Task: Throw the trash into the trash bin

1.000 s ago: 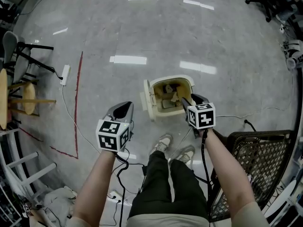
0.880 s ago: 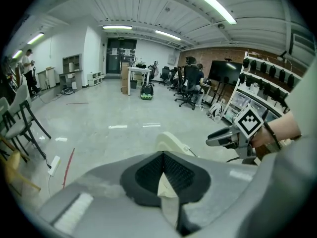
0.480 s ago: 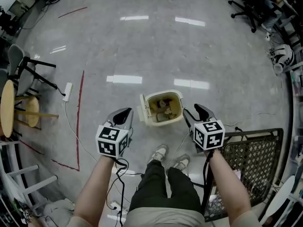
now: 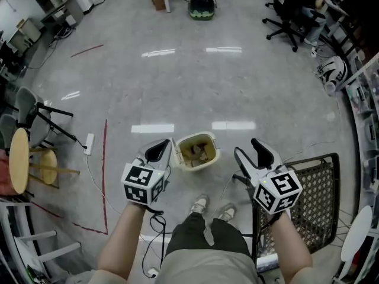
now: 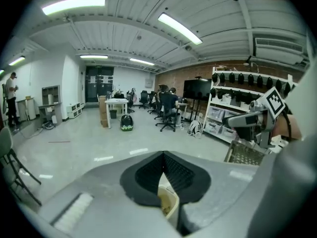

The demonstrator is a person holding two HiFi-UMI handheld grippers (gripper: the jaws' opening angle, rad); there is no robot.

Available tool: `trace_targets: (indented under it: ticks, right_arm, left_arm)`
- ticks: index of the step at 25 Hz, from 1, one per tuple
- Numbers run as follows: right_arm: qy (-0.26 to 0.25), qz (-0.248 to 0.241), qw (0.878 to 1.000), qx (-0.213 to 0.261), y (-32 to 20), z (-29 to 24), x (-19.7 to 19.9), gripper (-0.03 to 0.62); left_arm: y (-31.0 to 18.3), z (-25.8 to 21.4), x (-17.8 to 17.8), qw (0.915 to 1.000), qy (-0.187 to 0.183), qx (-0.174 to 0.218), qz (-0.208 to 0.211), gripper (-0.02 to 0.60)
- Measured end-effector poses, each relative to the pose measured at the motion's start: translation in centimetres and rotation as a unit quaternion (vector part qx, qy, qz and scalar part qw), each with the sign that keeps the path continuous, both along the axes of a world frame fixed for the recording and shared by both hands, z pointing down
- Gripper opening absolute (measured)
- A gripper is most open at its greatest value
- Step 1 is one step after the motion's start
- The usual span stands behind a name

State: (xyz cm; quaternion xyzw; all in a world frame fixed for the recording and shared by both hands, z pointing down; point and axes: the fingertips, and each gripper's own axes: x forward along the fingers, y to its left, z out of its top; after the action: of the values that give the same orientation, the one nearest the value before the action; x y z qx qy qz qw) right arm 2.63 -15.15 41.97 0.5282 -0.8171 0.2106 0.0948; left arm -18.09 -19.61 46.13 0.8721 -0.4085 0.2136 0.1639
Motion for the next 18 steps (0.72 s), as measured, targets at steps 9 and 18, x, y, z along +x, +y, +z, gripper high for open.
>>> trace_targets:
  ticks: [9,18]
  right_arm:
    - [0.052,0.047,0.989,0.130,6.2,-17.5,5.8,0.239]
    - [0.103,0.120,0.960,0.233,16.4,-28.5,10.8,0.250]
  left_arm:
    - [1.8,-14.0,7.3,0.9922,0.014,0.113,0.051,0.002]
    - [6.6,-26.4,12.9,0.9675,0.047,0.228,0.100,0.002]
